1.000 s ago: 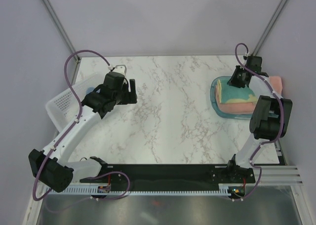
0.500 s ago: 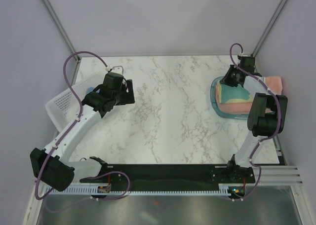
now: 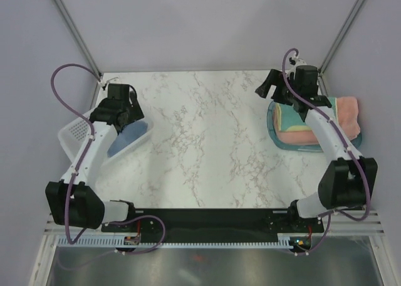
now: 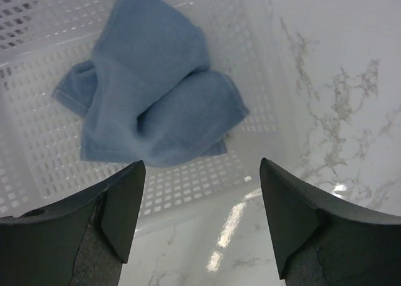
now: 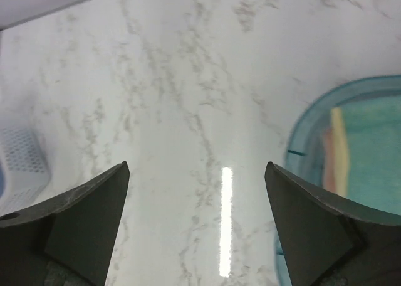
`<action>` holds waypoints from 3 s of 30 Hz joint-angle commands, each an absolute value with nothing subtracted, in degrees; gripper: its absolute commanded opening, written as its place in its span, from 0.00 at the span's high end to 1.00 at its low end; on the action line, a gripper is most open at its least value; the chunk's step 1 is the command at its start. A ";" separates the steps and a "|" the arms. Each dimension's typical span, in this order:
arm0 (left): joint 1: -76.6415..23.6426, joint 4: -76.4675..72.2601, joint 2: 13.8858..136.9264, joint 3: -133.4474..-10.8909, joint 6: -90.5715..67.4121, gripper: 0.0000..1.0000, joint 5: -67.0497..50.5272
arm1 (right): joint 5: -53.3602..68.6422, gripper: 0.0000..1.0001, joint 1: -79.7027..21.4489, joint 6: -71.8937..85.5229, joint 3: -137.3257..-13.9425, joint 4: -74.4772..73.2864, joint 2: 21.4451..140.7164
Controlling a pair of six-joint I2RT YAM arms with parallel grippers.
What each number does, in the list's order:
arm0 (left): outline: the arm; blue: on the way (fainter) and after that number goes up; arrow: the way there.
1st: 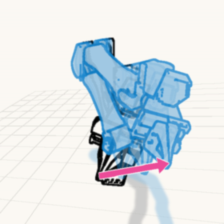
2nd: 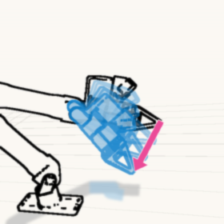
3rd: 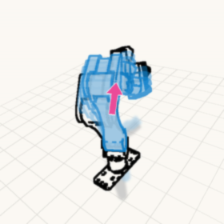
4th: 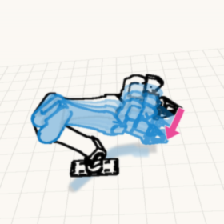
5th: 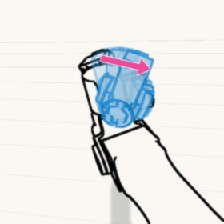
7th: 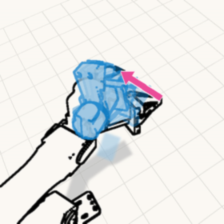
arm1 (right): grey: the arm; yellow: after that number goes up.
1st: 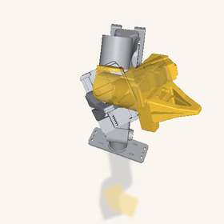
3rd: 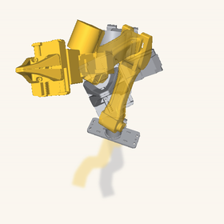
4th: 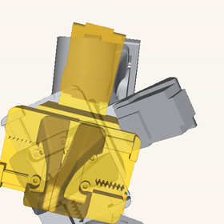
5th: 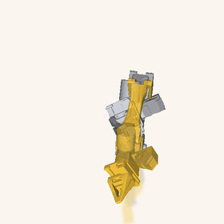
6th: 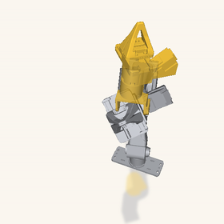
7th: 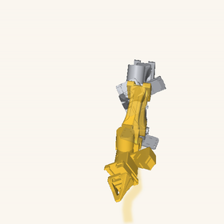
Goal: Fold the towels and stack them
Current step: Grab crumpled towel, then move the towel to the center of the board
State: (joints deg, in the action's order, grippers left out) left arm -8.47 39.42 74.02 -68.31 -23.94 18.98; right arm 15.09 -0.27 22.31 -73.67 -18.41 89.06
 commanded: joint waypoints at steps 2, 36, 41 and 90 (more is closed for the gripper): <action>-1.86 39.29 81.53 -69.26 -24.26 0.18 23.29 | 18.54 0.02 -6.93 24.34 -69.80 -15.12 77.71; -26.27 13.37 67.85 -59.28 -37.17 0.82 -28.05 | 27.08 0.02 -8.17 31.74 -62.58 -13.95 66.45; -29.00 11.60 75.40 -52.65 -36.22 0.72 -25.67 | 18.47 0.04 -8.88 26.55 -55.38 -17.31 66.35; -10.41 32.07 50.19 -47.27 -39.99 0.34 -13.00 | -14.59 0.56 -76.28 31.74 -49.38 -10.37 84.80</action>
